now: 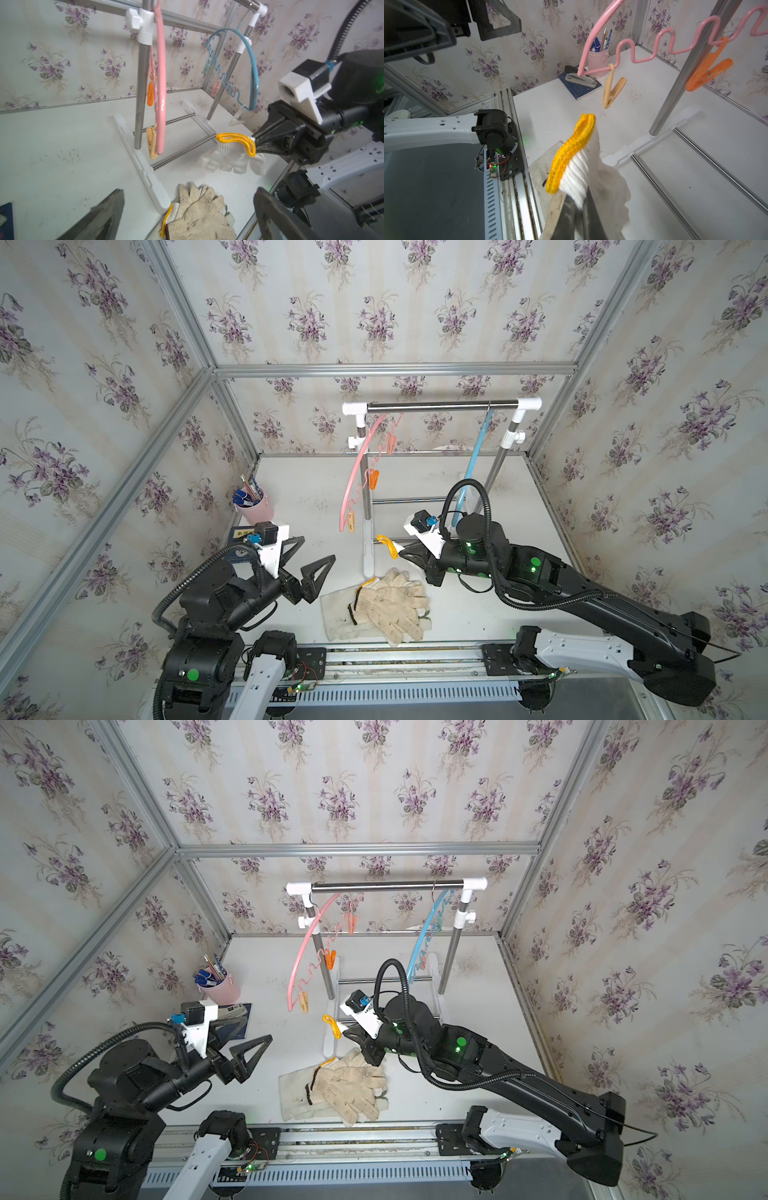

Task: Clip the gloves onto a hanger to dry
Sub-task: Pick up the glove from the center of the board.

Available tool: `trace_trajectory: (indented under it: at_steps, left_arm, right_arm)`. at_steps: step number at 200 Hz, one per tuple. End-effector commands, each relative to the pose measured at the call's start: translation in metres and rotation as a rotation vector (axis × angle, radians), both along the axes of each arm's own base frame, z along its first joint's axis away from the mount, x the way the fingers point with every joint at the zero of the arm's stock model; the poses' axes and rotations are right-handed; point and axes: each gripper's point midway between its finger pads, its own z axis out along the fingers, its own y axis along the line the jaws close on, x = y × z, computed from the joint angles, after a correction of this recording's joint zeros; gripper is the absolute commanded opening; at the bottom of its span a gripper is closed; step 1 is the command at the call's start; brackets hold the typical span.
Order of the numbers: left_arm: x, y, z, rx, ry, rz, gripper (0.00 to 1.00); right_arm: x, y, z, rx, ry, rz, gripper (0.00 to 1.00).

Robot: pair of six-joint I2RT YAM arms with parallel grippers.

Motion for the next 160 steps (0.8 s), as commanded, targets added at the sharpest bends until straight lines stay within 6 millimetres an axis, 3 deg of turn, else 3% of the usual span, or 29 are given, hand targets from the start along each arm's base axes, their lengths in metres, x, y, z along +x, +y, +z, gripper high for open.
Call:
trace_trajectory:
  at_steps: [1, 58, 107, 126, 160]
  left_arm:
    - [-0.011, -0.019, 0.006, -0.004, -0.07, -0.159, 1.0]
    - [-0.004, -0.02, 0.0, -0.009, -0.078, -0.158, 0.95]
    - [0.025, -0.013, 0.003, 0.109, -0.124, -0.082, 0.95]
    - [0.036, -0.018, 0.009, 0.184, -0.165, -0.082, 0.95]
    - [0.038, -0.039, 0.028, 0.277, -0.241, -0.141, 0.94]
  right_arm:
    - [-0.013, 0.005, 0.017, 0.082, 0.063, 0.091, 0.0]
    - [-0.02, 0.019, 0.044, 0.181, 0.177, 0.232, 0.01]
    - [0.002, 0.021, 0.041, 0.19, 0.171, 0.172, 0.03]
    - [0.013, 0.024, 0.037, 0.191, 0.175, 0.153, 0.03]
    - [0.032, 0.022, 0.035, 0.208, 0.182, 0.121, 0.04]
